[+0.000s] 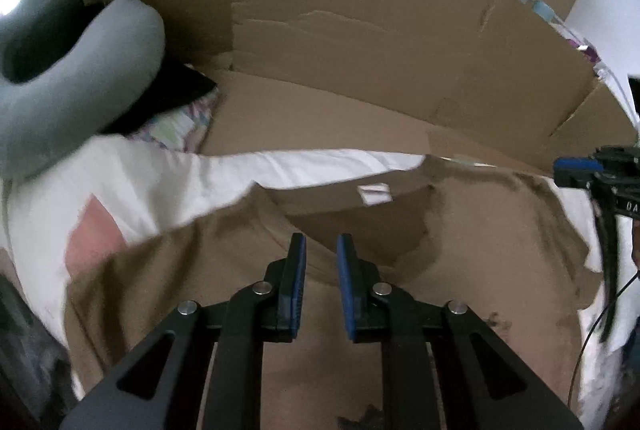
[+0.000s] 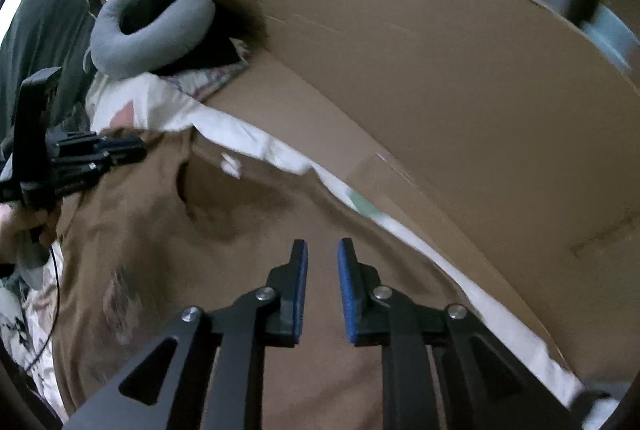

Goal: Fold clothes

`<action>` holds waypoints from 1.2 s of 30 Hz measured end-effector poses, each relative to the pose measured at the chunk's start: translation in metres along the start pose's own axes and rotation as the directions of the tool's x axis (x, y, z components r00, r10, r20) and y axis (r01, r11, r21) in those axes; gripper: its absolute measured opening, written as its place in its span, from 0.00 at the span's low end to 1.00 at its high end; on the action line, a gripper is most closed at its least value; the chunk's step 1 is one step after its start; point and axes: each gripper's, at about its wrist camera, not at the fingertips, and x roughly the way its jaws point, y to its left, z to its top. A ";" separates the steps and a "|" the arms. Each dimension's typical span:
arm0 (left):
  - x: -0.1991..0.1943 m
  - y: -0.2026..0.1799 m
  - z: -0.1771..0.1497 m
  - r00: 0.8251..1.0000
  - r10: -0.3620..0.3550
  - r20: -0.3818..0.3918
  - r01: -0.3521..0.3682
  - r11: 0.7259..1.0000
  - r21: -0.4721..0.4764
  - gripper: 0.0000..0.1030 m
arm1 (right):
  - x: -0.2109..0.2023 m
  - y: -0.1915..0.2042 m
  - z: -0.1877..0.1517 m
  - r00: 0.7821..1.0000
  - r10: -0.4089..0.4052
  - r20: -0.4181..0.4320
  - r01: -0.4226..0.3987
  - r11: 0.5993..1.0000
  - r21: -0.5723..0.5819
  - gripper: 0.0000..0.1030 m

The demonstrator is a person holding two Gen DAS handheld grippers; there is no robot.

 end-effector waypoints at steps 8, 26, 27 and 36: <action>-0.045 -0.042 -0.027 0.995 -0.025 0.096 0.031 0.998 -0.062 0.73 | -0.053 -0.065 -0.063 0.996 -0.087 -0.005 0.087 0.989 0.120 0.17; -0.041 -0.099 -0.089 0.993 -0.104 -0.059 0.101 0.993 -0.061 0.80 | -0.044 -0.135 -0.196 0.980 -0.172 -0.101 0.197 0.910 0.365 0.24; -0.040 -0.101 -0.091 0.992 -0.109 -0.067 0.106 0.993 -0.057 0.80 | -0.043 -0.136 -0.199 0.978 -0.179 -0.105 0.206 0.907 0.368 0.31; -0.028 -0.104 -0.108 0.984 -0.134 -0.114 0.126 0.989 -0.078 0.81 | -0.029 -0.149 -0.217 0.977 -0.174 -0.125 0.211 0.882 0.422 0.40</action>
